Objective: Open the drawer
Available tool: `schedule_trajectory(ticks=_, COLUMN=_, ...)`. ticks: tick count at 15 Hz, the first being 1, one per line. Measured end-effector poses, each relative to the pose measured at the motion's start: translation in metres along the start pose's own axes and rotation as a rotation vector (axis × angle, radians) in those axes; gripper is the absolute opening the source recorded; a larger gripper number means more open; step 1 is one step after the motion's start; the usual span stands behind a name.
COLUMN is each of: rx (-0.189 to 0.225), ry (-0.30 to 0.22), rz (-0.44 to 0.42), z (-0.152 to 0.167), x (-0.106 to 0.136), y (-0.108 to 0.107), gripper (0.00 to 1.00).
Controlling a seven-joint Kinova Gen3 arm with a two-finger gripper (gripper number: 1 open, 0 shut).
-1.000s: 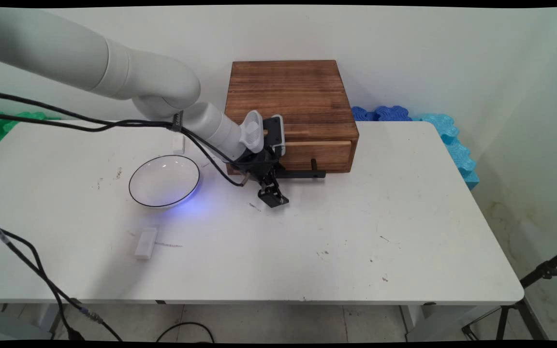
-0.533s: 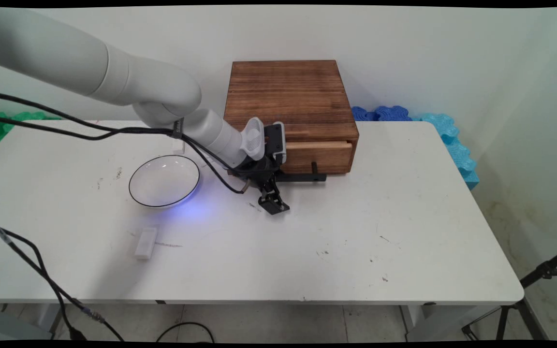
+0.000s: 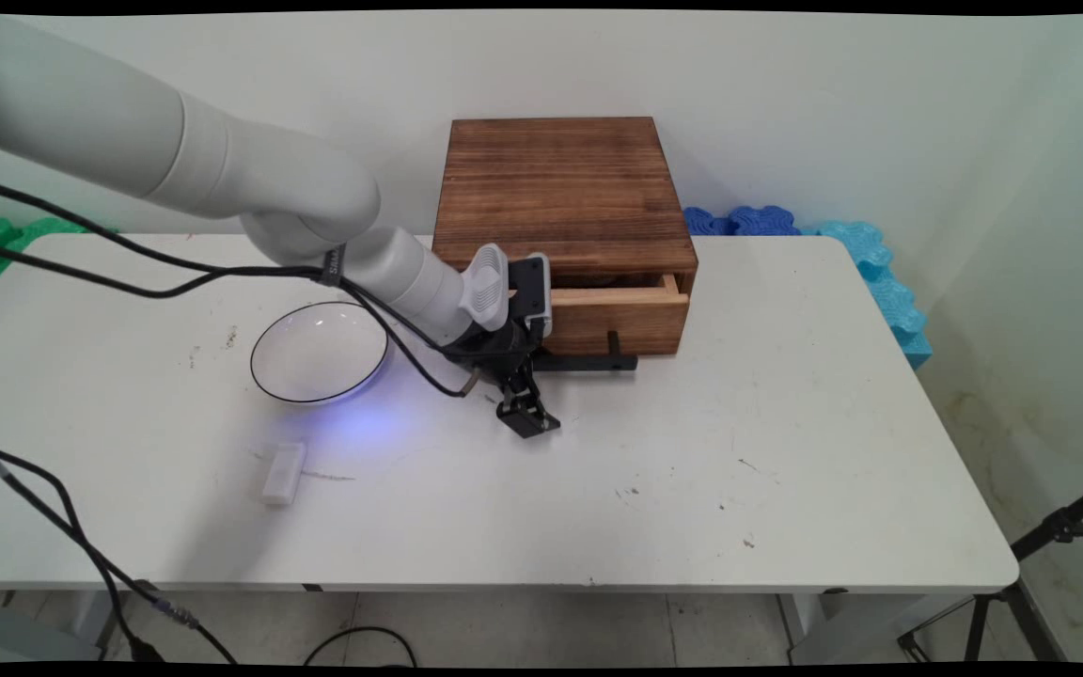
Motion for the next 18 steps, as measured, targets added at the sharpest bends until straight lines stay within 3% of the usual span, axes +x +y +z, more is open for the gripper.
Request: schedule_trajectory(ticks=18, rx=-0.019, ry=0.031, rz=-0.004, z=-0.024, x=-0.008, y=0.052, gripper=1.0)
